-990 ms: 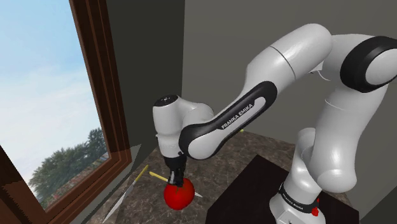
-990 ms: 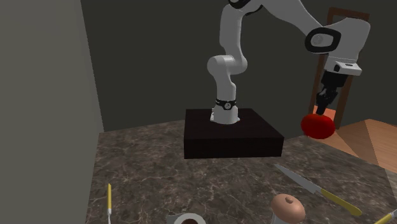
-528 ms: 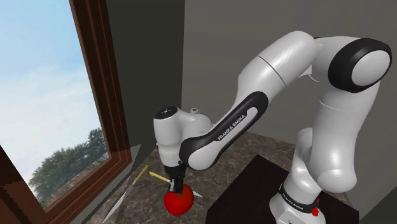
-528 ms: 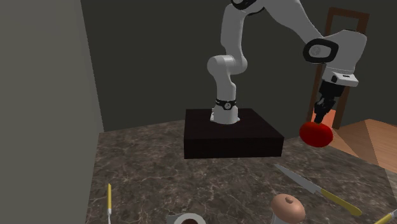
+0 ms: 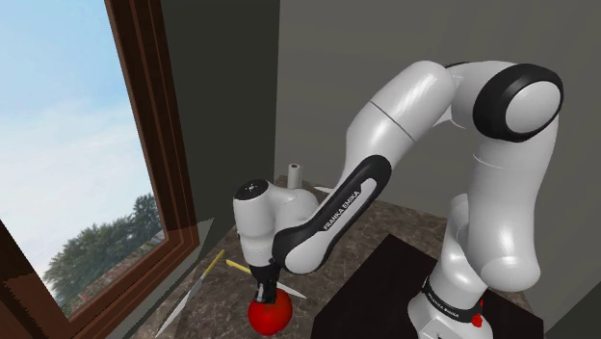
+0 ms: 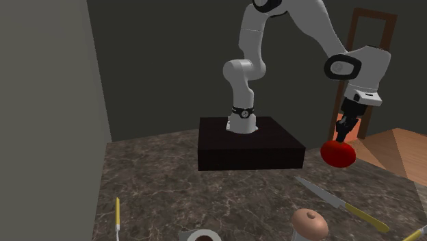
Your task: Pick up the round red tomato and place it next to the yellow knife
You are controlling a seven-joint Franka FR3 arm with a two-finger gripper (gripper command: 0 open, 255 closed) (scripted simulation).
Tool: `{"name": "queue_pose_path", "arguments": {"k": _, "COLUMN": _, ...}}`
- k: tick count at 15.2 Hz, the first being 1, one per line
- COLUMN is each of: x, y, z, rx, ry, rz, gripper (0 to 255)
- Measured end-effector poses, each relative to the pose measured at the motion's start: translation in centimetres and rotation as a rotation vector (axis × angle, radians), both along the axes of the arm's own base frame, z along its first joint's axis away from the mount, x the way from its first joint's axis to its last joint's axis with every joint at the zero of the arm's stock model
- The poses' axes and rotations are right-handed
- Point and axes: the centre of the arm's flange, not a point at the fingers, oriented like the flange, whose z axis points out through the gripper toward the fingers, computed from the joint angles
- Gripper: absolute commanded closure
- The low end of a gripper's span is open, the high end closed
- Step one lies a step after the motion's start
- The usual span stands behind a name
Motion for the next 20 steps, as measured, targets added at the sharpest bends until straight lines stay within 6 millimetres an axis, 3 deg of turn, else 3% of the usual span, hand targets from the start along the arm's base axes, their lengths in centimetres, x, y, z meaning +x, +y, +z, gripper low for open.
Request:
{"name": "queue_pose_path", "arguments": {"k": 12, "x": 0.0, "y": 0.0, "z": -6.1, "rx": 0.000, "ry": 0.000, "rz": 0.000, "gripper": 255}}
{"name": "queue_pose_path", "arguments": {"k": 18, "x": 0.1, "y": 0.0, "z": -6.4, "rx": 0.000, "ry": 0.000, "rz": 0.000, "gripper": 255}}
{"name": "queue_pose_path", "arguments": {"k": 19, "x": 0.1, "y": 0.0, "z": -6.4, "rx": 0.000, "ry": 0.000, "rz": 0.000, "gripper": 0}}
{"name": "queue_pose_path", "arguments": {"k": 20, "x": 0.1, "y": 0.0, "z": -6.4, "rx": 0.000, "ry": 0.000, "rz": 0.000, "gripper": 0}}
